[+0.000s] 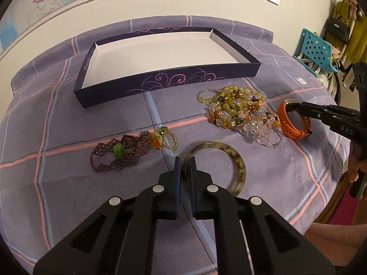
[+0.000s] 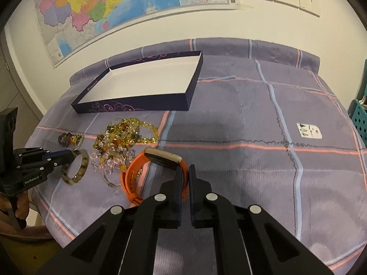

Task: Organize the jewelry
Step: 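Close the left tool on the tortoiseshell bangle, then carry the bangle into the box with the left tool while the right tool places the watch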

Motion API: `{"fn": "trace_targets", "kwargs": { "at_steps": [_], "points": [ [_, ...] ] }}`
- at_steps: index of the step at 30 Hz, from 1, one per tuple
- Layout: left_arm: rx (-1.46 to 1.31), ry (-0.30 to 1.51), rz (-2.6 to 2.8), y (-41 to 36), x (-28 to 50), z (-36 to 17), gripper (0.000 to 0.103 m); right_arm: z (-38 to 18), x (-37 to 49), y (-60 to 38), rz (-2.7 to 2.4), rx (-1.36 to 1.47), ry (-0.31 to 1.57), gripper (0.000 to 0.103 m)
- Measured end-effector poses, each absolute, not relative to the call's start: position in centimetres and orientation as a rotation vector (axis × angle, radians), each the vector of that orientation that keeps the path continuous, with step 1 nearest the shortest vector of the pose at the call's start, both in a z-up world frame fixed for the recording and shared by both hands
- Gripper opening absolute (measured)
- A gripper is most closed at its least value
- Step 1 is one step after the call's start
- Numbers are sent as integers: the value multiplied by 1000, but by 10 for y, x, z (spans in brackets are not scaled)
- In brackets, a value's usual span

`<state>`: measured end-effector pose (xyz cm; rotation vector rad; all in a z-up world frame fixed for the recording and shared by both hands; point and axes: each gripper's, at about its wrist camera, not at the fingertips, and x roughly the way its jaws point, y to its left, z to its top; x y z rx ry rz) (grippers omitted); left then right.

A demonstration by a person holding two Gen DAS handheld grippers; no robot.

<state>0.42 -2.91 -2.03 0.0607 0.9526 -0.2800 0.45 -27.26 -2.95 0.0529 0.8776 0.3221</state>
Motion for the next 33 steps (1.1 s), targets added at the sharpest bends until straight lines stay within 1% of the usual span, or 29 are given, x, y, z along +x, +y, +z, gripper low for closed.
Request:
{"fn": "trace_targets", "kwargs": {
  "at_steps": [11, 20, 28, 33],
  "points": [
    [-7, 902, -315, -11, 9, 5, 7, -6, 10, -269, 358, 52, 813, 4],
    [-17, 831, -314, 1, 31, 41, 7, 18, 45, -250, 419, 26, 761, 4],
    [-1, 773, -244, 15, 87, 64, 7, 33, 104, -222, 445, -19, 744, 4],
    [-32, 770, -230, 22, 130, 61, 7, 31, 147, -203, 435, -26, 754, 5]
  ]
}}
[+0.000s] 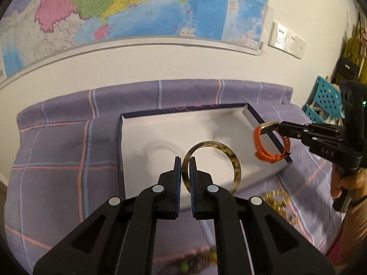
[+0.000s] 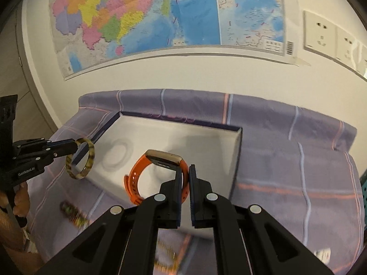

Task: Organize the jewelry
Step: 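Carry the bangle into the box with the left tool while the right tool places the watch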

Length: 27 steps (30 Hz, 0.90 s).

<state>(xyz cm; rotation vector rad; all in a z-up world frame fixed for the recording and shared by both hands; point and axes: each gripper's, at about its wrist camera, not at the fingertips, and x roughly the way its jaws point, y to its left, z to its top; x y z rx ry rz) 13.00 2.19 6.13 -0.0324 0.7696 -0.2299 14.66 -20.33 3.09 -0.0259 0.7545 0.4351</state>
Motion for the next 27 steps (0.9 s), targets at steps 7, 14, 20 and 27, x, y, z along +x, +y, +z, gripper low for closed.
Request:
{"fn": "trace_targets", "kwargs": {
  "at_steps": [7, 14, 20, 27],
  "points": [
    [-87, 818, -222, 25, 189, 44, 7, 19, 206, -180, 409, -40, 811, 5],
    [-85, 882, -186, 25, 235, 22, 7, 1, 244, -165, 374, -47, 871, 5],
    [-70, 936, -156, 23, 261, 7, 7, -10, 264, -156, 341, -54, 916, 5],
    [-63, 989, -117, 19, 281, -1, 8, -12, 267, -149, 285, -87, 915, 5]
  ]
}}
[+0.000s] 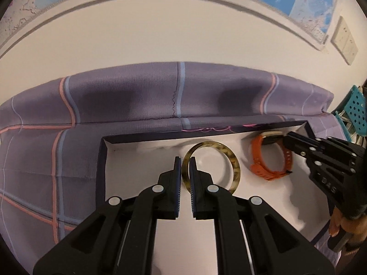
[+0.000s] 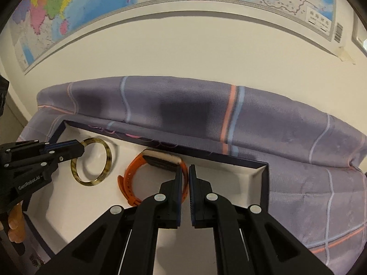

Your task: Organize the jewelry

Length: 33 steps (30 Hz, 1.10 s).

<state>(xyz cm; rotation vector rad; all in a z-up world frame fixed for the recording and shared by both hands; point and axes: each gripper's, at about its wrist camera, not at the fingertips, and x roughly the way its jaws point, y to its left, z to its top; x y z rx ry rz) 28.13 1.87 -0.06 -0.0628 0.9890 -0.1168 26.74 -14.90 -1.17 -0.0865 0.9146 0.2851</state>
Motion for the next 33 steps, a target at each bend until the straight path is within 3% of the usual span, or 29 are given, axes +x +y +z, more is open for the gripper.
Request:
{"fn": "trace_targets", "kwargs": {
  "at_steps": [2, 5, 7, 10, 16, 24, 33],
  "points": [
    [-75, 1002, -114, 20, 284, -3, 8, -9, 264, -150, 273, -78, 904, 11],
    [-85, 983, -98, 24, 279, 1, 17, 2, 247, -160, 283, -54, 871, 16],
    [-79, 946, -85, 28, 269, 9, 34, 16, 224, -165, 332, -54, 832, 18],
    [-58, 875, -81, 35, 243, 24, 36, 32, 183, -175, 437, -46, 789, 30],
    [46, 761, -131, 30, 169, 42, 53, 34, 102, -187, 551, -129, 760, 30],
    [68, 778, -212, 22, 92, 23, 55, -4, 39, -184, 623, -190, 855, 29],
    [55, 774, -234, 9, 48, 9, 61, -25, 34, -174, 634, -215, 882, 28]
  ]
}}
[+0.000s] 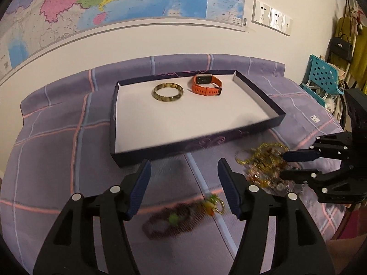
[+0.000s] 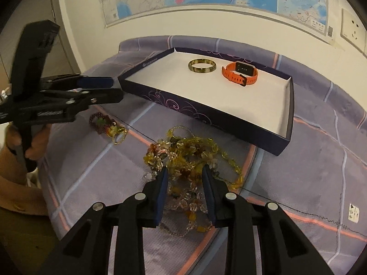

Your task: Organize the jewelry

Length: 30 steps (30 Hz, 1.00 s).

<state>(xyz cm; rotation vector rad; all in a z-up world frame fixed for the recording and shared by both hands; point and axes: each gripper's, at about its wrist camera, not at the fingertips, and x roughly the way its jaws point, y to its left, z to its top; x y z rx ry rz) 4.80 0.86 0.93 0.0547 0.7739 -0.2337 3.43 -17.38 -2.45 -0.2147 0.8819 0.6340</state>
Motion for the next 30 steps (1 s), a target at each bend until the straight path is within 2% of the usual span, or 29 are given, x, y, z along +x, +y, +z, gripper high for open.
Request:
{"fn": "trace_targets", "kwargs": {
  "at_steps": [3, 4, 5, 13, 30],
  "points": [
    [41, 783, -243, 6, 42, 6, 61, -27, 35, -173, 638, -217, 876, 27],
    [39, 788, -243, 6, 41, 5, 61, -27, 34, -173, 640, -219, 876, 19],
    [36, 792, -242, 6, 39, 4, 61, -27, 34, -174, 633, -225, 874, 4],
    [18, 800, -253, 10, 26, 2, 61, -11, 25, -199, 673, -83, 849, 4],
    [9, 823, -288, 6, 11, -7, 61, 80, -13, -250, 719, 140, 592, 4]
  ]
}}
